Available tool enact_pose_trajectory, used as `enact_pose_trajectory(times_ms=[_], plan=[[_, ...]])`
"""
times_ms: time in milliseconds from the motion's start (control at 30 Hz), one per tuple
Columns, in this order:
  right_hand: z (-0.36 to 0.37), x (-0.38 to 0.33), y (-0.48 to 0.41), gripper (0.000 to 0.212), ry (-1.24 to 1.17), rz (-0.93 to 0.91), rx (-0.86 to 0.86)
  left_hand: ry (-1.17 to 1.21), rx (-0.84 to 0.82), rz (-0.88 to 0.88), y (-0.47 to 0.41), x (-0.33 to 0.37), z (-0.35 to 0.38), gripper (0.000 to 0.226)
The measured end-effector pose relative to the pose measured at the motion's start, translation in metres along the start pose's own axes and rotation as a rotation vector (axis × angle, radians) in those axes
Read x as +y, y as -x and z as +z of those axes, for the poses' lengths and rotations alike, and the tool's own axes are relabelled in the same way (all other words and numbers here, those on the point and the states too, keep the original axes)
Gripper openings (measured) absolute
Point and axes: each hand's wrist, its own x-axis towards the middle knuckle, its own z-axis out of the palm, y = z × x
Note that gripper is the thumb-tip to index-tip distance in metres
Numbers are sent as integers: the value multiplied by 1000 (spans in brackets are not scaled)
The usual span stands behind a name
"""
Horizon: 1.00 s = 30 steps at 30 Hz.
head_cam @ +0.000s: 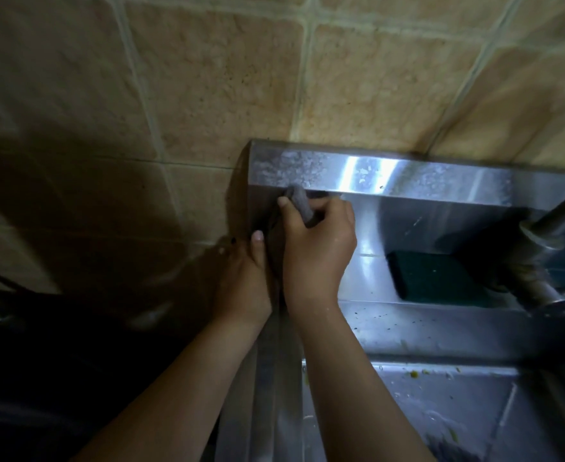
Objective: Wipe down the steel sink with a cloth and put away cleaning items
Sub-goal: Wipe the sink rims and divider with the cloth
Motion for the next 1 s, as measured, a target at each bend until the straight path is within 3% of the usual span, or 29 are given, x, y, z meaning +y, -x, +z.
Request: enact_pose_trajectory(times_ms=[100, 367, 667, 833, 1000], plan=[[6, 2, 0, 26, 13, -2, 1, 27, -28, -14, 0, -1, 0, 52], [0, 25, 8, 27, 133, 220, -107, -52, -18, -51, -5, 0, 3, 47], [2, -2, -5, 29, 121, -72, -28, -156, -39, -133, -2, -2, 5, 47], [4, 26, 8, 28, 166, 93, -52, -110, -26, -109, 0, 6, 3, 52], [-3, 28, 5, 29, 197, 136, -120, -98, 12, -89, -4, 5, 5, 55]])
